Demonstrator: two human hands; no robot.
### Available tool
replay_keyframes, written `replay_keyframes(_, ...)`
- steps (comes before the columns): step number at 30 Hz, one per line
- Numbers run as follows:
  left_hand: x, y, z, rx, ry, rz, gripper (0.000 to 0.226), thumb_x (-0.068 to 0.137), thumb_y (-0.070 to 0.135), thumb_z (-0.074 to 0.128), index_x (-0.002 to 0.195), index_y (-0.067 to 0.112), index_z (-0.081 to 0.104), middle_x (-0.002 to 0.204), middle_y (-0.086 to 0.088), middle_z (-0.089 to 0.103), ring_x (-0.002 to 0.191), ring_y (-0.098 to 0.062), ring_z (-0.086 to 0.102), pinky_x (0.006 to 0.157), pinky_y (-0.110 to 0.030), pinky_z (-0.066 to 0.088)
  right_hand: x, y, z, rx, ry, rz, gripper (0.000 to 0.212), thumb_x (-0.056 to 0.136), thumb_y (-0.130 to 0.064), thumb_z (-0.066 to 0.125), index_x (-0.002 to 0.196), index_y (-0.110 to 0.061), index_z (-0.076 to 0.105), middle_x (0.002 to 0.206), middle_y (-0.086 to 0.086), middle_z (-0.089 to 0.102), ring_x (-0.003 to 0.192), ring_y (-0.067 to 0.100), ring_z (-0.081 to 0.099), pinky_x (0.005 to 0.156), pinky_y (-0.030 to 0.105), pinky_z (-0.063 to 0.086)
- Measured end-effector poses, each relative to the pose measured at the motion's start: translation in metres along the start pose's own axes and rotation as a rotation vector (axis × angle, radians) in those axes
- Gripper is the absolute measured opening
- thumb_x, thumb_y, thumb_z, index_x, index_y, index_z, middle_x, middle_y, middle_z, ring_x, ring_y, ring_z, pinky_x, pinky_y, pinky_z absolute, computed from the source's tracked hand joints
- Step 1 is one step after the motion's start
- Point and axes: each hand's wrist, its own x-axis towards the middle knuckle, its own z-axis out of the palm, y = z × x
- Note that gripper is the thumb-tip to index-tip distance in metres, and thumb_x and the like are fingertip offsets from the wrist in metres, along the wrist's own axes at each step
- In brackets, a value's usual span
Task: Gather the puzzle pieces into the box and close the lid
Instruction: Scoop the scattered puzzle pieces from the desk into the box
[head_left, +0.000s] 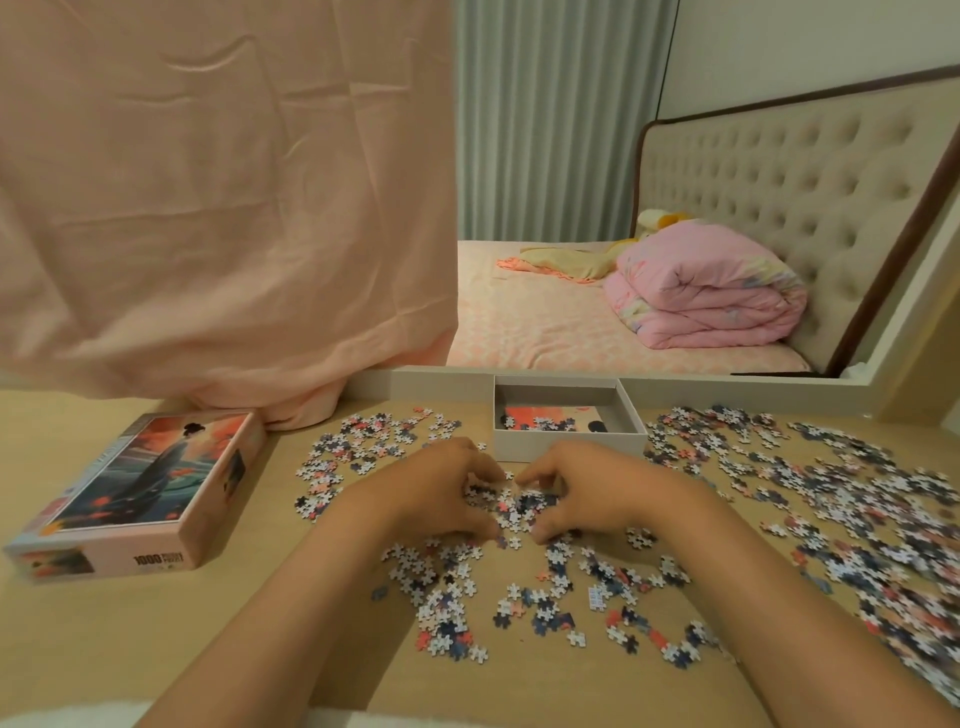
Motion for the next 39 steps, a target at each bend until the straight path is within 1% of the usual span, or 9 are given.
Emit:
replay_keyframes(3, -0.003, 0.002, -0.005, 0.117, -0.121, -0.144, 0.103, 0.059, 0.077, 0.072, 0.147, 0.044, 0.029, 0.139, 0.012, 0.03, 0.131, -0.015, 0.032, 0.107, -0.047, 0.04, -0.01, 0.004, -0.013, -0.057, -0.059, 0.085, 0.092, 0.071, -0.048, 0.085, 0.149, -0.033, 0.04, 0.147, -0.007, 0.049, 0.129, 0.018, 0.051, 0.105, 0.037, 0.044)
replay_keyframes(7, -0.004, 0.005, -0.001, 0.223, -0.2, -0.185, 0.112, 0.06, 0.083, 0.065, 0.152, 0.041, 0.019, 0.139, 0.008, 0.026, 0.136, -0.02, 0.025, 0.11, -0.05, 0.035, -0.013, 0.002, -0.008, -0.11, -0.147, 0.172, 0.102, 0.069, -0.046, 0.086, 0.153, -0.028, 0.032, 0.153, -0.003, 0.043, 0.134, 0.026, 0.048, 0.107, 0.045, 0.044)
replay_keyframes(17, -0.003, 0.022, 0.004, 0.089, -0.056, -0.058, 0.068, 0.08, 0.05, 0.073, 0.141, 0.028, 0.05, 0.123, 0.008, 0.046, 0.107, -0.012, 0.05, 0.095, -0.031, 0.045, 0.012, -0.005, 0.015, 0.095, 0.003, 0.082, 0.068, 0.078, -0.035, 0.082, 0.14, -0.027, 0.055, 0.133, 0.001, 0.063, 0.113, 0.022, 0.062, 0.097, 0.038, 0.051)
replay_keyframes(22, 0.001, 0.022, 0.006, 0.027, 0.055, -0.048, 0.042, 0.077, 0.047, 0.078, 0.114, 0.028, 0.07, 0.102, 0.011, 0.057, 0.087, -0.006, 0.054, 0.07, -0.019, 0.041, 0.015, -0.007, 0.01, 0.099, 0.061, 0.096, 0.045, 0.082, -0.033, 0.08, 0.124, -0.022, 0.068, 0.118, 0.002, 0.069, 0.103, 0.019, 0.063, 0.091, 0.03, 0.051)
replay_keyframes(27, 0.003, 0.022, 0.009, -0.061, 0.112, -0.072, 0.028, 0.076, 0.04, 0.081, 0.097, 0.025, 0.072, 0.086, 0.015, 0.061, 0.078, -0.003, 0.058, 0.067, -0.022, 0.048, 0.015, -0.01, 0.011, 0.114, 0.104, 0.052, 0.037, 0.084, -0.022, 0.077, 0.121, -0.024, 0.071, 0.11, -0.002, 0.068, 0.097, 0.016, 0.063, 0.08, 0.022, 0.045)
replay_keyframes(30, 0.004, 0.021, 0.014, -0.104, 0.184, -0.061, 0.015, 0.079, 0.031, 0.079, 0.09, 0.022, 0.073, 0.085, 0.01, 0.067, 0.076, -0.005, 0.061, 0.069, -0.024, 0.051, 0.014, -0.006, 0.014, 0.25, 0.146, 0.059, 0.033, 0.083, -0.013, 0.078, 0.116, -0.018, 0.073, 0.084, -0.006, 0.067, 0.066, 0.012, 0.064, 0.064, 0.022, 0.049)
replay_keyframes(32, 0.006, 0.02, 0.017, -0.125, 0.222, -0.046, 0.008, 0.082, 0.023, 0.075, 0.089, 0.02, 0.073, 0.085, 0.009, 0.069, 0.077, -0.007, 0.063, 0.071, -0.025, 0.051, 0.015, -0.002, 0.014, 0.344, 0.167, 0.069, 0.03, 0.083, -0.007, 0.078, 0.112, -0.014, 0.074, 0.084, -0.006, 0.068, 0.055, 0.012, 0.066, 0.056, 0.022, 0.054)
replay_keyframes(36, 0.011, 0.02, 0.011, -0.25, 0.278, -0.059, 0.009, 0.08, 0.018, 0.078, 0.082, 0.022, 0.07, 0.076, 0.009, 0.068, 0.066, -0.003, 0.062, 0.064, -0.02, 0.051, 0.012, 0.001, 0.009, 0.428, 0.229, 0.062, 0.017, 0.081, -0.006, 0.079, 0.096, -0.015, 0.077, 0.078, 0.005, 0.073, 0.053, 0.015, 0.067, 0.06, 0.034, 0.062)
replay_keyframes(39, 0.023, 0.028, -0.003, -0.258, 0.326, -0.026, 0.01, 0.079, 0.017, 0.079, 0.081, 0.022, 0.071, 0.069, 0.011, 0.065, 0.057, 0.002, 0.053, 0.054, -0.011, 0.038, 0.01, 0.004, -0.007, 0.452, 0.307, 0.058, 0.015, 0.082, -0.008, 0.078, 0.088, -0.021, 0.074, 0.077, 0.011, 0.073, 0.055, 0.019, 0.068, 0.054, 0.035, 0.061)
